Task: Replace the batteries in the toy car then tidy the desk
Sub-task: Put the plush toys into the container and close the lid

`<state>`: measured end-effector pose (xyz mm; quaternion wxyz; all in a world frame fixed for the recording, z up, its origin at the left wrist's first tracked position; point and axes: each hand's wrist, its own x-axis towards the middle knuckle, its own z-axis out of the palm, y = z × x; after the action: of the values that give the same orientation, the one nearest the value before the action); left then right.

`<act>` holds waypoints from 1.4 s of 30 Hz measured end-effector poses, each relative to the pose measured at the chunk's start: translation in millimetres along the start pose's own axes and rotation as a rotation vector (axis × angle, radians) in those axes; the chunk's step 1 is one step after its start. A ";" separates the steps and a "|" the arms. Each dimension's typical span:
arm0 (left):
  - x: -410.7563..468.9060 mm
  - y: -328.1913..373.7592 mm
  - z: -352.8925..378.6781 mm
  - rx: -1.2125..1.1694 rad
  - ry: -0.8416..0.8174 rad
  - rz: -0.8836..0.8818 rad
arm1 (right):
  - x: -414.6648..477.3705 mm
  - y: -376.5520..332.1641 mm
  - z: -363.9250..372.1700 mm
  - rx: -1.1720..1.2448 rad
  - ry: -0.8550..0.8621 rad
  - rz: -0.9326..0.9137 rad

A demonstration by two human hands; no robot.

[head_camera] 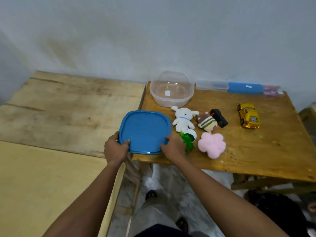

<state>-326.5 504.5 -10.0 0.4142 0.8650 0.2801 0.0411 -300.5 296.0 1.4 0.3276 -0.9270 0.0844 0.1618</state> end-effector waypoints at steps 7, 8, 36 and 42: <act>21.7 -10.0 22.5 0.174 -0.131 0.025 | 9.2 -5.6 19.4 -0.084 -0.112 0.047; 25.7 -11.3 26.3 0.200 -0.144 0.022 | 11.3 -6.3 21.4 -0.090 -0.111 0.056; 23.5 157.4 178.8 0.260 -0.445 0.284 | 80.0 90.5 -132.5 0.220 0.510 0.205; 15.1 178.3 206.7 0.319 -0.378 0.052 | 121.4 133.1 -154.9 0.035 0.456 0.214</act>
<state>-170.8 279.8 -15.6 0.3161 0.9188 0.1783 -0.1556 -184.3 88.9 -5.4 0.2970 -0.9196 0.2566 -0.0194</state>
